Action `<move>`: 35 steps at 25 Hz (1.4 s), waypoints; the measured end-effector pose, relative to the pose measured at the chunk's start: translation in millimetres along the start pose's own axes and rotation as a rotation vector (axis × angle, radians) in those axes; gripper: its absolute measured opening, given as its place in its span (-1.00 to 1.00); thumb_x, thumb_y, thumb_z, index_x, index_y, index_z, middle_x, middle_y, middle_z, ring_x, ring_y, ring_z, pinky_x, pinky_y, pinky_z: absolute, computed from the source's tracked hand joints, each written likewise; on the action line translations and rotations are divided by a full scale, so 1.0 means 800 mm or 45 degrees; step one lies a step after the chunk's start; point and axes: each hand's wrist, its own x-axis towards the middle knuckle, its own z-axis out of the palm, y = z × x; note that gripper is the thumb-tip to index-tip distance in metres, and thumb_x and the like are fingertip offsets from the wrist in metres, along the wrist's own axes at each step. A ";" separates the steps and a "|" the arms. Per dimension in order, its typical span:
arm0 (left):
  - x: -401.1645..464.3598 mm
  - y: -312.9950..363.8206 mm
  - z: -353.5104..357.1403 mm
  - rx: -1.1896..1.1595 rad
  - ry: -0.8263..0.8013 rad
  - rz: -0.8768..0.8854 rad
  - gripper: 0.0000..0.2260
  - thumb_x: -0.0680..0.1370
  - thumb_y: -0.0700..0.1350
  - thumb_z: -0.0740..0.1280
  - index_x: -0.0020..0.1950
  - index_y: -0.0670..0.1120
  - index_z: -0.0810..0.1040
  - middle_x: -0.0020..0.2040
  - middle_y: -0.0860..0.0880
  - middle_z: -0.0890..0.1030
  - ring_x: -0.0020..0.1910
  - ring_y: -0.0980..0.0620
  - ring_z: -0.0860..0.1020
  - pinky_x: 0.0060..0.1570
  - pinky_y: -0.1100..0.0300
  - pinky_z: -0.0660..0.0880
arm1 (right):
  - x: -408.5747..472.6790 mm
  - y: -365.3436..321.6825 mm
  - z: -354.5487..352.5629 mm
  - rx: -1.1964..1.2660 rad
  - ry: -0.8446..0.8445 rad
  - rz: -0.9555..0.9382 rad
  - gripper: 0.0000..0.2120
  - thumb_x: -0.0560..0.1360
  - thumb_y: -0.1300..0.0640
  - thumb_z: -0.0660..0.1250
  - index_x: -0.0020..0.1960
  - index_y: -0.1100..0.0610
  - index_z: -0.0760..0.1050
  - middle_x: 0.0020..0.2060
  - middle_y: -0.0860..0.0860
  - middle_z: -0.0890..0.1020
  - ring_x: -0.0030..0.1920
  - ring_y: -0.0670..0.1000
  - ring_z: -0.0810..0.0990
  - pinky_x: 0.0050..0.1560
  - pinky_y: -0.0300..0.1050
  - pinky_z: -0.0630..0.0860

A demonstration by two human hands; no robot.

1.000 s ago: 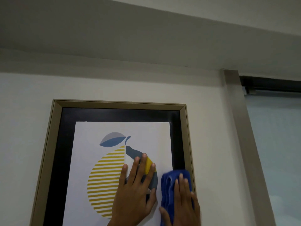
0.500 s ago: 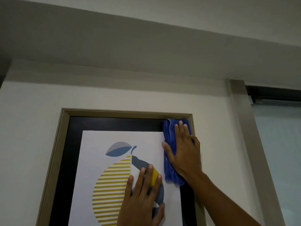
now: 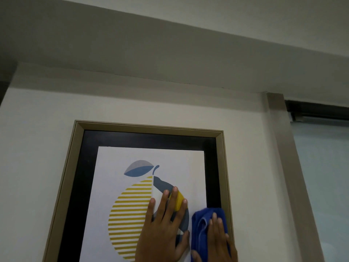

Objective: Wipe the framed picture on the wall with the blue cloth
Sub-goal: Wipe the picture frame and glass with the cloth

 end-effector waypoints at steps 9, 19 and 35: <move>-0.006 0.000 0.002 -0.121 -0.010 0.000 -0.30 0.47 0.24 0.26 0.56 -0.01 0.28 0.63 -0.15 0.12 0.60 -0.19 0.07 0.49 -0.24 0.03 | 0.186 -0.005 -0.046 -0.066 0.058 -0.117 -0.21 0.57 -0.29 0.02 0.59 0.17 -0.11 0.58 0.08 -0.03 0.57 0.06 -0.03 0.52 0.05 0.02; -0.013 -0.001 0.004 -0.128 0.008 0.019 -0.36 0.57 0.12 0.16 0.62 -0.04 0.12 0.65 -0.17 0.03 0.61 -0.18 -0.02 0.53 -0.26 -0.01 | 0.025 0.008 0.000 0.090 0.042 0.023 -0.23 0.58 -0.23 0.08 0.59 0.16 -0.13 0.59 0.04 -0.03 0.57 0.05 -0.03 0.52 -0.08 -0.07; -0.014 -0.005 0.005 -0.095 0.036 0.045 -0.41 0.60 0.09 0.11 0.61 -0.04 0.14 0.64 -0.17 0.06 0.61 -0.19 0.01 0.54 -0.24 -0.01 | -0.063 0.012 0.015 -0.141 -0.049 -0.026 -0.41 0.65 -0.13 -0.11 0.58 0.15 -0.02 0.56 0.14 0.11 0.54 0.11 0.08 0.46 0.02 0.08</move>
